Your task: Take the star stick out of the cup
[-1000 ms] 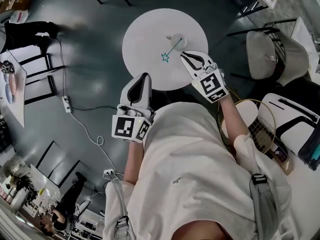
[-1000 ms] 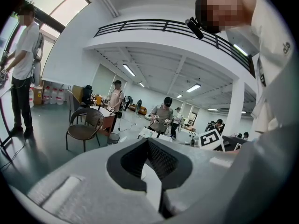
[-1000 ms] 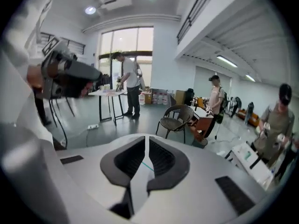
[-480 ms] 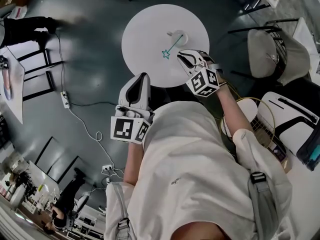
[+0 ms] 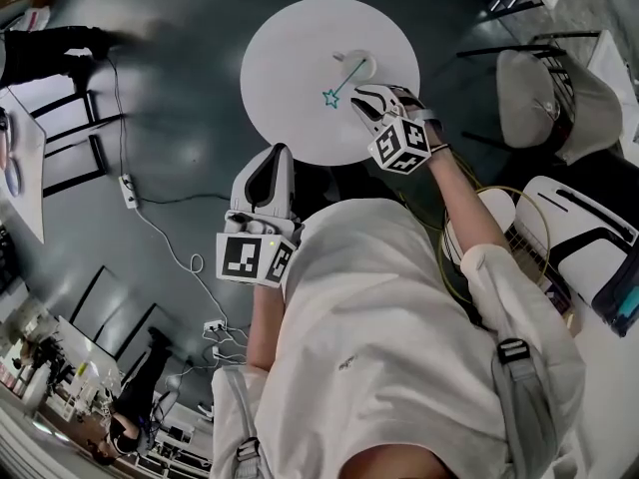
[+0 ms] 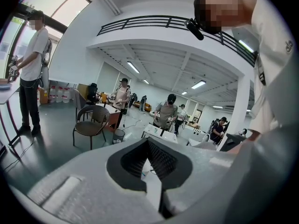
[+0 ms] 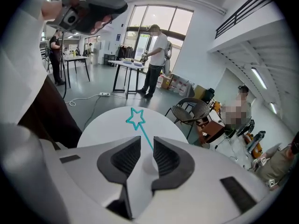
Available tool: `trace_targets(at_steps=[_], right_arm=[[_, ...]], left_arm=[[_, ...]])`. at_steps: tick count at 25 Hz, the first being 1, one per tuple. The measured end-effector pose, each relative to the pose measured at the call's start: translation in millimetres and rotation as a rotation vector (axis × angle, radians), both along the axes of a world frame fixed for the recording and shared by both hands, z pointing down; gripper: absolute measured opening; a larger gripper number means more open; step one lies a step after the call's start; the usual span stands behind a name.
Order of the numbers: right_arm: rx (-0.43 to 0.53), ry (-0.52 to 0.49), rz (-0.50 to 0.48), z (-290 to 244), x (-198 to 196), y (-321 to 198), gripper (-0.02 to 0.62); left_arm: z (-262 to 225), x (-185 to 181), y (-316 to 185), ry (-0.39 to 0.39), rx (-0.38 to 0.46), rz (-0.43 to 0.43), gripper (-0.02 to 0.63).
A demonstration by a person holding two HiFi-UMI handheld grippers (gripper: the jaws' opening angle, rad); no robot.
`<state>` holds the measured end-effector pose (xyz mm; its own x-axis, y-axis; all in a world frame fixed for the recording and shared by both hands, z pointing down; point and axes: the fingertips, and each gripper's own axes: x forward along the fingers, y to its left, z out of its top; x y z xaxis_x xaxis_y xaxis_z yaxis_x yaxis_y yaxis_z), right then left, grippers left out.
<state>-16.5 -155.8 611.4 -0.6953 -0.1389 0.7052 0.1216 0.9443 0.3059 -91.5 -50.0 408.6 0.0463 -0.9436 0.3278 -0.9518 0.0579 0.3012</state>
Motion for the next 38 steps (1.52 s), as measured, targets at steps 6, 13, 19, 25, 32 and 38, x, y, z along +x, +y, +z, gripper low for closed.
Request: trace_targets(at_steps=[6, 13, 19, 25, 32, 38], right_arm=[[0.013, 0.036, 0.007, 20, -1, -7, 0.109], [0.048, 0.076, 0.007, 40, -9, -15, 0.129], [0.059, 0.096, 0.001, 50, -15, -18, 0.135], [0.074, 0.127, -0.013, 59, -18, -19, 0.133], [0.094, 0.14, -0.023, 63, -24, -18, 0.124], [0.1, 0.137, -0.021, 64, -28, -16, 0.101]], left_arm=[[3, 3, -2, 0.002, -0.018, 0.012, 0.009], [5, 4, 1, -0.001, -0.034, 0.006, 0.009], [6, 1, 8, -0.001, -0.042, -0.017, 0.009], [9, 1, 10, 0.002, -0.048, -0.017, 0.009], [8, 0, 10, 0.0, -0.053, -0.014, 0.009], [9, -1, 13, -0.004, -0.054, -0.024, 0.009]])
